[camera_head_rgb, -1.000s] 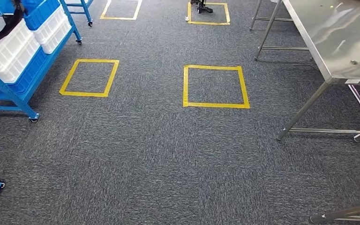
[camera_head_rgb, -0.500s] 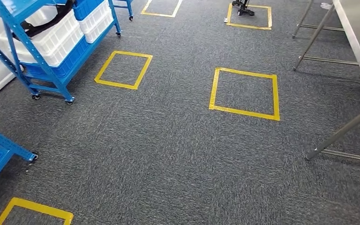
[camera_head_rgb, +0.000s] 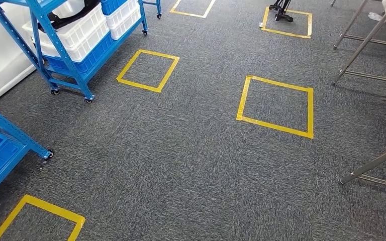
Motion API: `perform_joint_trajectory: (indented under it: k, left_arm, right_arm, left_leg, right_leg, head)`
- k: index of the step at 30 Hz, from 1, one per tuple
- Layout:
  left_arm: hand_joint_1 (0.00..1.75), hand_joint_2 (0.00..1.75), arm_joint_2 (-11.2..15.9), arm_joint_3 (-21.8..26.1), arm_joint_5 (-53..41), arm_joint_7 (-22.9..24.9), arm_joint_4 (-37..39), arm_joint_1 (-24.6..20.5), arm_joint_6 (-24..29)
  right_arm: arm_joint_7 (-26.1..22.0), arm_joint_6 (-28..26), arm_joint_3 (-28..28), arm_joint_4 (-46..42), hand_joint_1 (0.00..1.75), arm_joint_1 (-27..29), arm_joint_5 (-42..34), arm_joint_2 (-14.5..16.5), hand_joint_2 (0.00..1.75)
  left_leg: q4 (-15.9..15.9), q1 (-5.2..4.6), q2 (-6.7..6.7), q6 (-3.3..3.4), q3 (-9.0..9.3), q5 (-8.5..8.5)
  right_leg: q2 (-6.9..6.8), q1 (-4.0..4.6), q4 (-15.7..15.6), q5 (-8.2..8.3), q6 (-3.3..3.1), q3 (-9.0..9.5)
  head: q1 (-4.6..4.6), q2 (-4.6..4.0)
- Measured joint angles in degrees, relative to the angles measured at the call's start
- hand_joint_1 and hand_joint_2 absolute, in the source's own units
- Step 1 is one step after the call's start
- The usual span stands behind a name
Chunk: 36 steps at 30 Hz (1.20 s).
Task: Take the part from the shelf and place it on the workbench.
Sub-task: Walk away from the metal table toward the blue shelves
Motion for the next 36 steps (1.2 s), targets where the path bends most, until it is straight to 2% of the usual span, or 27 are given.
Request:
perform_joint_trajectory:
  k: [3,7,9,13,22,25,27,29,30,32,33,34,36]
  left_arm:
    - [0.00,0.00,0.01,0.34,1.46,-1.73,0.93,-0.49,0.84]
    - [0.00,0.00,-0.01,-0.13,13.74,1.16,-0.29,1.62,4.79]
    - [0.00,0.00,-0.01,-0.62,16.72,2.27,-1.79,3.15,5.08]
    - [0.00,0.00,-0.02,-1.40,17.19,3.09,-2.91,4.45,4.29]
    - [0.00,0.00,-0.05,-1.78,19.68,2.25,-2.92,4.60,2.95]
    - [0.00,0.00,0.00,-2.28,19.07,-1.42,-2.80,4.37,2.49]
    - [0.00,0.00,-0.04,-2.63,21.87,-4.99,-2.52,4.09,1.39]
    - [0.00,0.00,-0.15,-2.84,24.99,-6.54,-2.37,4.07,0.26]
    - [0.00,0.00,-0.17,-3.01,25.46,-6.78,-2.37,4.12,0.01]
    - [0.00,0.00,-0.19,-3.33,24.94,-6.52,-2.36,4.20,0.20]
    - [0.00,0.00,-0.21,-3.47,24.52,-6.23,-2.35,4.21,0.42]
    - [0.00,0.00,-0.24,-3.59,24.10,-5.89,-2.35,4.20,0.64]
    - [0.00,0.00,-0.27,-3.73,23.16,-5.13,-2.32,4.15,0.90]
  right_arm:
    - [-1.39,0.21,0.17,-0.31,0.00,0.43,0.19,-0.01,0.00]
    - [-4.55,-2.32,4.08,1.74,0.00,0.65,4.81,-1.49,0.00]
    - [-4.79,-3.84,5.99,4.06,0.00,0.37,5.52,-2.64,0.00]
    - [-4.78,-5.04,7.84,6.60,0.00,-0.13,5.55,-3.57,0.00]
    - [-4.57,-4.13,9.27,7.35,0.00,0.05,5.50,-3.72,0.00]
    - [-4.40,-3.52,9.34,7.01,0.00,0.30,5.04,-3.47,0.00]
    - [-4.97,-2.98,9.51,6.38,0.00,0.66,5.30,-3.19,0.00]
    - [-5.40,-3.34,9.83,6.24,0.00,0.79,5.55,-3.13,0.00]
    - [-5.46,-3.73,9.92,6.34,0.00,0.79,5.55,-3.13,0.00]
    - [-5.47,-4.32,10.03,6.50,0.00,0.76,5.55,-3.14,0.00]
    - [-5.44,-4.50,10.09,6.55,0.00,0.75,5.56,-3.14,0.00]
    - [-5.38,-4.57,10.16,6.57,0.00,0.73,5.57,-3.14,0.00]
    - [-5.13,-4.55,10.28,6.62,0.00,0.71,5.59,-3.15,0.00]
  left_leg:
    - [0.02,-0.05,0.05,0.34,-0.02,-0.07]
    - [0.06,-0.08,0.18,0.63,-0.04,-0.19]
    - [0.08,-0.10,0.20,0.72,0.03,-0.23]
    - [0.10,-0.11,0.15,0.80,0.07,-0.22]
    - [0.06,-0.06,0.15,0.79,0.07,-0.22]
    - [0.06,-0.06,0.15,0.79,0.12,-0.22]
    - [0.05,-0.05,0.15,0.79,0.09,-0.22]
    - [0.05,-0.04,0.17,0.79,0.06,-0.23]
    - [0.17,-0.15,0.19,0.93,-0.02,-0.29]
    - [-0.62,-0.14,0.08,1.72,0.27,0.26]
    - [-1.55,-0.02,0.03,2.17,0.67,0.86]
    - [-2.68,0.22,-0.03,2.57,1.14,1.64]
    - [-3.89,0.43,-0.08,2.83,1.40,2.55]
  right_leg:
    - [0.06,-0.04,-0.24,0.13,0.24,0.13]
    - [0.20,-0.06,-0.40,0.18,0.50,0.25]
    - [0.23,-0.08,-0.43,0.17,0.66,0.22]
    - [0.13,-0.08,-0.44,0.11,0.87,0.24]
    - [0.17,-0.04,-0.43,0.11,0.87,0.24]
    - [0.14,-0.04,-0.42,0.10,0.89,0.23]
    - [0.14,-0.03,-0.42,0.08,0.90,0.28]
    - [0.20,-0.03,-0.42,0.08,0.91,0.32]
    - [0.21,-0.18,-0.60,0.18,1.06,0.38]
    - [0.06,-0.25,-1.17,0.48,1.68,0.76]
    - [0.26,-0.27,-1.20,0.22,2.03,0.88]
    - [0.73,-0.19,-0.19,-0.84,2.22,0.53]
    - [2.01,-0.36,5.11,-4.68,2.37,-1.73]
  head:
    - [0.02,-0.01]
    - [0.01,-0.01]
    - [-0.01,-0.01]
    - [-0.01,0.00]
    - [-0.01,-0.01]
    - [-0.01,-0.01]
    - [0.00,-0.01]
    - [0.00,-0.01]
    - [-0.02,-0.01]
    - [-0.10,0.00]
    - [-0.07,0.00]
    - [-0.01,0.00]
    - [0.22,-0.01]
